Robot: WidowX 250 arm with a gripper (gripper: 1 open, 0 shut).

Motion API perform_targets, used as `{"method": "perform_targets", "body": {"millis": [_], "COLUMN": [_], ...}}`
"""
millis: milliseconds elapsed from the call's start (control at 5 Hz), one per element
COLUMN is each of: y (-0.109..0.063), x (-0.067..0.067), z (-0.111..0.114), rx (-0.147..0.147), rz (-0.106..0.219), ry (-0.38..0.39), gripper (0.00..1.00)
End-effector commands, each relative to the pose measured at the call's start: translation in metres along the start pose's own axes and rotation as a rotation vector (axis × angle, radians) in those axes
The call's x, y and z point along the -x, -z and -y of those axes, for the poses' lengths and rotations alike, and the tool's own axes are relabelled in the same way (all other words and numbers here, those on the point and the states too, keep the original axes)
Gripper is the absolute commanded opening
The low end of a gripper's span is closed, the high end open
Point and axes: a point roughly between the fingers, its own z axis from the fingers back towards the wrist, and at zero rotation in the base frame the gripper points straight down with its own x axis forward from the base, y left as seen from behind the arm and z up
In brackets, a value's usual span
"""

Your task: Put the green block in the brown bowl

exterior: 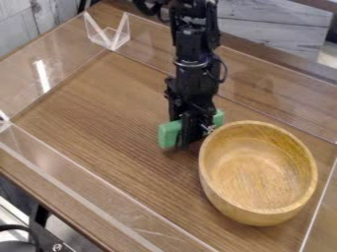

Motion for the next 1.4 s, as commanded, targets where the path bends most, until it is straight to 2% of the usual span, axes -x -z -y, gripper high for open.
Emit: {"method": "perform_targets", "body": {"millis": [0, 200, 400, 600, 800, 1000, 1200], "y": [-0.028, -0.038, -0.052, -0.071, -0.101, -0.091, -0.074], "x": [-0.003, -0.001, -0.003, -0.007, -0.012, 0.001, 0.008], "z": [0.000, 0.009, 0.025, 0.048, 0.091, 0.153, 0.168], "rx": [-0.010, 0.013, 0.021, 0.015, -0.012, -0.042, -0.074], "rz": [0.051, 0.043, 0.043, 0.047, 0.057, 0.044, 0.051], "ry": [-0.027, -0.051, -0.060, -0.032, 0.019, 0.163, 0.183], "gripper": [0.00, 0.00, 0.00, 0.00, 0.00, 0.00, 0.00]}}
